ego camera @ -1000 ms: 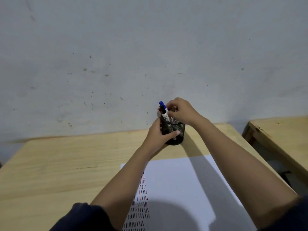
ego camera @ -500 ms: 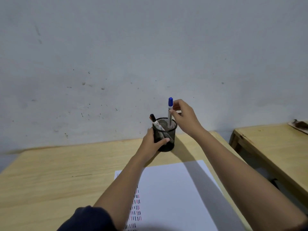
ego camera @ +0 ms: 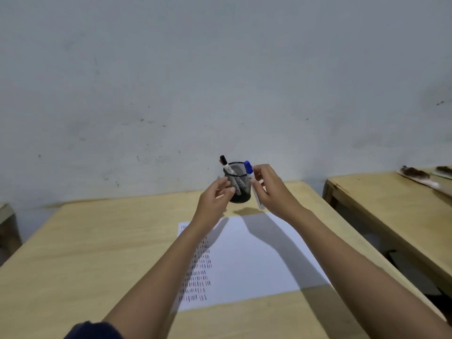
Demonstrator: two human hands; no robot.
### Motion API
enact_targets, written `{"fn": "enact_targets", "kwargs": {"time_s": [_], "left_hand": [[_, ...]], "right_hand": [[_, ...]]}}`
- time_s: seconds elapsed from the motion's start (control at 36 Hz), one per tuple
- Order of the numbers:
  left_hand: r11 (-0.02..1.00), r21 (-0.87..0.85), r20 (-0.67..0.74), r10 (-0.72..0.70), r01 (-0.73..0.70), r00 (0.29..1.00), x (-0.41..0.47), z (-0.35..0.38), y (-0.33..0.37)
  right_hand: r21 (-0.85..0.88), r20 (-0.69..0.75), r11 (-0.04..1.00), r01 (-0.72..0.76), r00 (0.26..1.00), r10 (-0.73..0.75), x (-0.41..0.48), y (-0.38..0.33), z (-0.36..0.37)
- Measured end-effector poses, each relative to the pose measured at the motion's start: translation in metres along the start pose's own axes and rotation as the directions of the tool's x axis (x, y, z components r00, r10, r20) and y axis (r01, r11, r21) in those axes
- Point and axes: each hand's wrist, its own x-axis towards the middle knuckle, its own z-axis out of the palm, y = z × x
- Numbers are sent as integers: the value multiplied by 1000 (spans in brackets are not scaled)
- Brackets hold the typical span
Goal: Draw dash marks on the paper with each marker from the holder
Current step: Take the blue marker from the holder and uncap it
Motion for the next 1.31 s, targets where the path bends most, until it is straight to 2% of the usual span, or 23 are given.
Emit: {"fn": "enact_targets", "kwargs": {"time_s": [0.14,0.28,0.42,0.58,0.67,0.81,0.97,1.06,1.08,1.11,1.17,1.25,1.31], "left_hand": [[997,-7,6,74,-74,997,-27,-12,14],[989,93,20,116,-117,993,-43,-22,12],[982,128,-33,141,-136,989,-47,-33,12],[991,77,-112,122,-114,986,-53,-44,12],[998,-3,-146,69,-70,987,-55,-51,5],[993,-116,-137,8,-24,991,-58,-52,-3],[980,-199,-76,-3,-12,997,-57,-45,7],[984,-177,-35,10,-16,999,-64,-44,13],[986,-168,-58,-15,5,998,-66,-59,0],[988,-152,-76,-27,15,997,-67,-68,-8],[993,-117,-99,-32,20,995,-68,-70,-10],[998,-60,-92,-21,16,996,-66,-71,-8],[999,-39,-85,-23,19,996,-63,-73,-9]], "right_hand": [[-57,131,998,22,991,-14,-30,-4,18],[-83,194,994,71,980,-54,-40,-16,27],[-93,250,990,103,965,-77,-38,-30,28],[47,190,999,25,981,-34,-39,-31,23],[166,101,983,-75,993,59,-45,-29,19],[476,-53,857,-197,967,251,-51,-31,15],[765,-199,638,-85,912,359,-54,-43,20],[854,-178,516,-70,891,417,-56,-46,30],[869,-89,474,-141,899,429,-49,-50,55],[862,-19,464,-204,902,432,-45,-53,73],[859,25,457,-232,910,414,-46,-57,79],[875,36,426,-228,910,413,-42,-57,79],[868,37,444,-222,921,388,-41,-56,78]]}}
